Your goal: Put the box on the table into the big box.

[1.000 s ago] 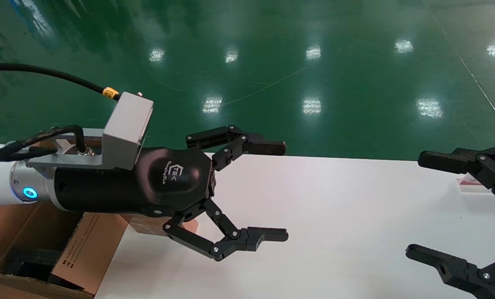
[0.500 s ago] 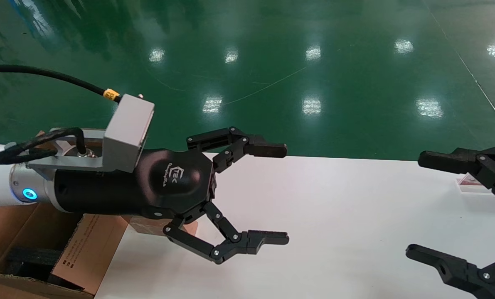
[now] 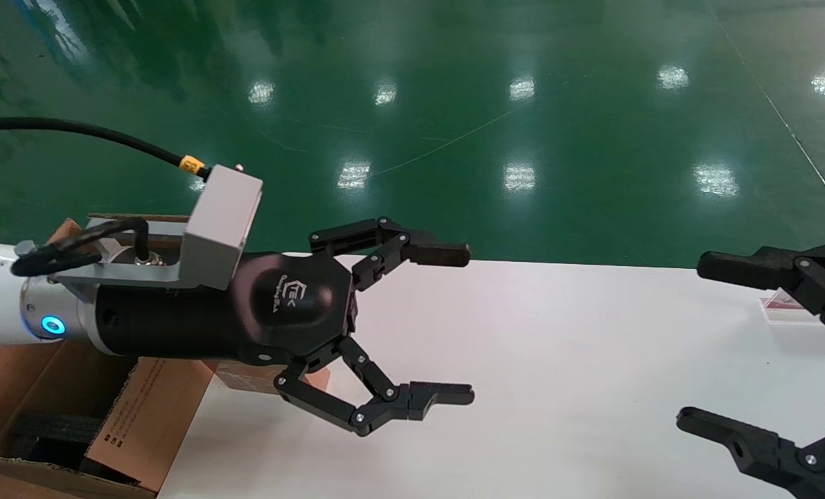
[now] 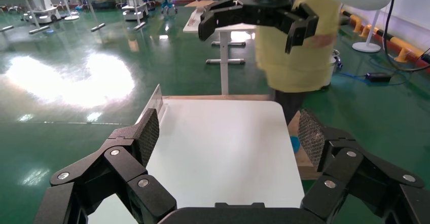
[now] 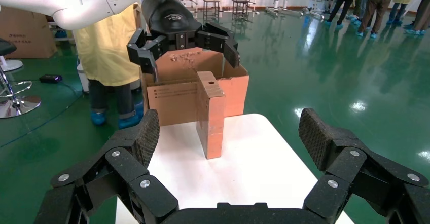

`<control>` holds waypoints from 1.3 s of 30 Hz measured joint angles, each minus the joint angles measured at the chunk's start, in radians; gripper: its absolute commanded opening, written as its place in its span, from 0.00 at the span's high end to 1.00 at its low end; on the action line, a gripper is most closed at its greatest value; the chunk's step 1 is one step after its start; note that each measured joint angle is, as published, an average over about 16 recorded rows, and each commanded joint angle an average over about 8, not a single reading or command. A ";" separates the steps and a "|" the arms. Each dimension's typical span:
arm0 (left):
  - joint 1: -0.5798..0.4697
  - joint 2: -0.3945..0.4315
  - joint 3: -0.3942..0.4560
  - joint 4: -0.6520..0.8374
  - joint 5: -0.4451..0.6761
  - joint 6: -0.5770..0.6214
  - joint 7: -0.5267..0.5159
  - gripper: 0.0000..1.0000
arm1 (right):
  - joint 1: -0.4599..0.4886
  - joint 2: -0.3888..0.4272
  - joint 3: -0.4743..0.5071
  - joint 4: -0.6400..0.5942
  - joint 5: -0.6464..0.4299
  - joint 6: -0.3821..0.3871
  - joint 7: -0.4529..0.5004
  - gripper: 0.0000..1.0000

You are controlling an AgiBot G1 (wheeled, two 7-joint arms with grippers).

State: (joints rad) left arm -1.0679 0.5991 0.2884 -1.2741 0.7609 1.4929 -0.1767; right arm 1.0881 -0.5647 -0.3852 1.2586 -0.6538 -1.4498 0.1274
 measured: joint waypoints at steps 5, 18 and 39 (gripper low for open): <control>0.001 -0.010 0.010 0.008 0.041 -0.004 0.016 0.00 | 0.000 0.000 0.000 0.000 0.000 0.000 0.000 0.00; -0.028 -0.058 0.047 0.119 0.225 -0.023 0.089 0.00 | 0.000 0.000 0.000 0.000 0.000 0.000 0.000 0.00; -0.250 -0.169 0.122 0.531 0.558 0.055 0.377 0.00 | 0.000 0.000 0.000 0.000 0.000 0.000 0.000 0.00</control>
State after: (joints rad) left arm -1.3174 0.4299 0.4105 -0.7436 1.3194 1.5480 0.2000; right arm 1.0882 -0.5646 -0.3854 1.2586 -0.6537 -1.4498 0.1273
